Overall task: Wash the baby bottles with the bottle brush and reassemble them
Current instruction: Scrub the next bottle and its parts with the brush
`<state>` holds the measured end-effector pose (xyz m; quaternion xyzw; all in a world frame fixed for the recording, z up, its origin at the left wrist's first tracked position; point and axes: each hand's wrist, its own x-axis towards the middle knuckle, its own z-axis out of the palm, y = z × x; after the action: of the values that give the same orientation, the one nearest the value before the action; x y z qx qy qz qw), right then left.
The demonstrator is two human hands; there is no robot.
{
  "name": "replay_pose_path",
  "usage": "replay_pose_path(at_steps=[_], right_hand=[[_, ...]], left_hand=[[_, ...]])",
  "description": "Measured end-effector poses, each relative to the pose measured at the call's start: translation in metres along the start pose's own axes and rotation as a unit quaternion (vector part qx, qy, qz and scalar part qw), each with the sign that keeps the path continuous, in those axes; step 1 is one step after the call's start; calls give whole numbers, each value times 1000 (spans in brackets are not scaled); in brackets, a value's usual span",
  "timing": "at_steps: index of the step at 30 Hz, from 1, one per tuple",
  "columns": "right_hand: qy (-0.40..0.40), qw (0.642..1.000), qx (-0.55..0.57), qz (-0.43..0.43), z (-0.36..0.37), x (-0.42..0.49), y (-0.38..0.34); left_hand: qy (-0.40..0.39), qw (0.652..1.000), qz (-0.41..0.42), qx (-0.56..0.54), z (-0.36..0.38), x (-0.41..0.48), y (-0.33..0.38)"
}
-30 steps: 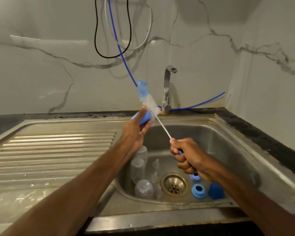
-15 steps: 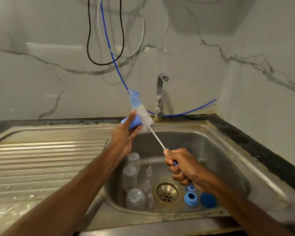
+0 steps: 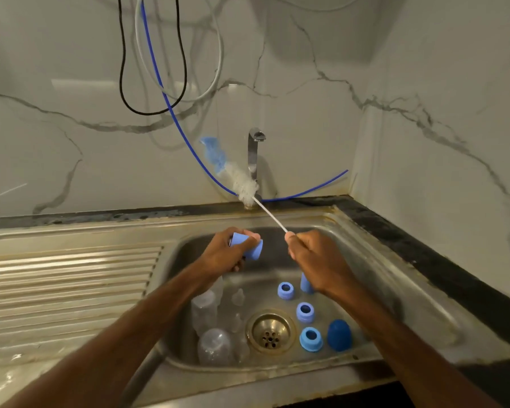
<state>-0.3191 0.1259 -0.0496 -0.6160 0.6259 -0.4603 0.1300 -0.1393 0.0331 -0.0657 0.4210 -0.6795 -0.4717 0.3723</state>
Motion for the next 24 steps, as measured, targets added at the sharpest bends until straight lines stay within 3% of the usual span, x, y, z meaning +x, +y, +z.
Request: replay_pose_path(at_steps=[9,13,17,24], right_hand=[[132,982,34,-134,-30,6,35],[201,971,45,-121,-28,10,45],[235,966,48,-99,-30,15,52],[254,961,57,-88,-23,20,62]], left_hand=[[-143,981,43,126,30,7,-2],[-173,919,141,326,63,17,2],[-235,850,148,447,113,39,8],[-288,813,98,497,183,65,-17]])
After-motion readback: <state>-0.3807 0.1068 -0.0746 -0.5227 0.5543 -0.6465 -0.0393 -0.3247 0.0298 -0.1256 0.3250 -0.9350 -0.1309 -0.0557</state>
